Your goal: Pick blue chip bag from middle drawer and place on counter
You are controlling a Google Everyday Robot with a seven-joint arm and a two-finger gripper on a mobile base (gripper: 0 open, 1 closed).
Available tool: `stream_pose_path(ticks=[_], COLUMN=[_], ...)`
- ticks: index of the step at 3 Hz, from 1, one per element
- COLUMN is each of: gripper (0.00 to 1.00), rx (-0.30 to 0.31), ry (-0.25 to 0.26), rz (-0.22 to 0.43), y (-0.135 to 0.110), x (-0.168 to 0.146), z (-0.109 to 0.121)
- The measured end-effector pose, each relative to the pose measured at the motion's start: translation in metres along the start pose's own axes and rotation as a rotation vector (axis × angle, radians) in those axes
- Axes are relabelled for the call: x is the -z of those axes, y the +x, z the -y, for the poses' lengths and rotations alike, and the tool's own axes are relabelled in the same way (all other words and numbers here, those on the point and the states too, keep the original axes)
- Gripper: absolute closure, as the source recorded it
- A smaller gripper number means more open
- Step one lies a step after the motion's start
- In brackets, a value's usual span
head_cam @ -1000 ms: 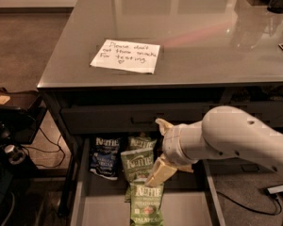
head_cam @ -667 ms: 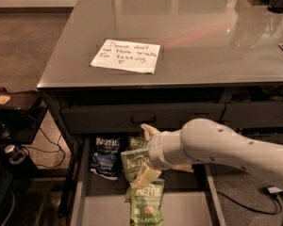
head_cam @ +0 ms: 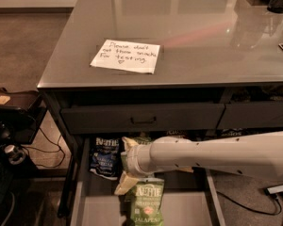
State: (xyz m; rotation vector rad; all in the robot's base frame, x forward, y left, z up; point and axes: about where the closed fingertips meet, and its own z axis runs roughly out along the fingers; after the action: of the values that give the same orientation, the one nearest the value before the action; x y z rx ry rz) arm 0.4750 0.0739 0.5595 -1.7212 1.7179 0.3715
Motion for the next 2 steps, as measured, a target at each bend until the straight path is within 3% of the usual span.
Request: stream_pose_path(ticks=[1,2], gripper=[0.00,0.00], rx=[0.000,0.053], ry=[0.000,0.007], rz=[0.000,-0.055], y=[0.000,0.013], x=[0.000,-0.007], z=[0.000,0.001])
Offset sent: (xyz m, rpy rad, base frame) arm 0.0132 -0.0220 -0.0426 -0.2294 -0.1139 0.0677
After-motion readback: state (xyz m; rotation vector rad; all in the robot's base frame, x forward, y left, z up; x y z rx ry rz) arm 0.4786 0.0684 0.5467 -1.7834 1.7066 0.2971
